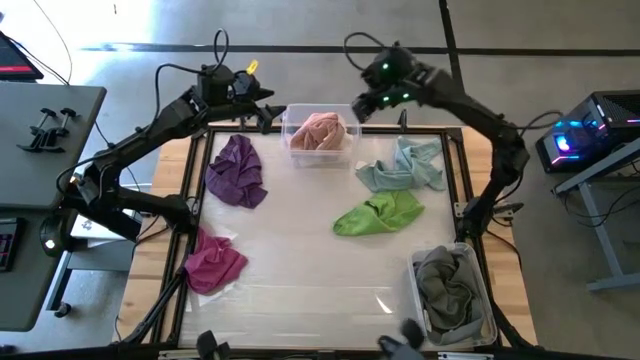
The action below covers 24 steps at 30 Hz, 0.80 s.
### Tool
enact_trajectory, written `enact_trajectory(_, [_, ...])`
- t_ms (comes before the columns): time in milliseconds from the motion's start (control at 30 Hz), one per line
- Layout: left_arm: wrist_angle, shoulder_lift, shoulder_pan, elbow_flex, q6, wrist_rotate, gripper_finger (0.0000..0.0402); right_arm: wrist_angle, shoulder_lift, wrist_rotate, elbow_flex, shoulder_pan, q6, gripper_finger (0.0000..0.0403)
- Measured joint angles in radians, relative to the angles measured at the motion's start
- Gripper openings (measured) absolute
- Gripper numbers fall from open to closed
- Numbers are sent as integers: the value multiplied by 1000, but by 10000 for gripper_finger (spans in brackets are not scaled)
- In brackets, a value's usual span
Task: Sort towels by color in basket
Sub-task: Put the light blue towel into the top transparent bin
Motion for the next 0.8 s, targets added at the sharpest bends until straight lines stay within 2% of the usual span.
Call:
enact_trajectory(133, [-24,0,0,0,9,0,298,-357,-3,-17,107,-50,27,127])
enact_trajectory(233, [-41,0,0,0,-5,-1,298,-554,-2,-9,83,-75,73,154])
enact_trajectory(300, [-45,0,0,0,-15,0,298,-622,-2,1,28,-76,100,178])
enact_trajectory(500, [-62,0,-3,0,-16,0,298,-581,-1,63,-250,-57,196,230])
enact_trajectory(667, [-69,0,-3,0,-38,0,298,-491,-1,87,-484,-54,257,232])
enact_trajectory(800, [-72,0,-3,0,-38,0,298,-367,-1,90,-612,-37,272,224])
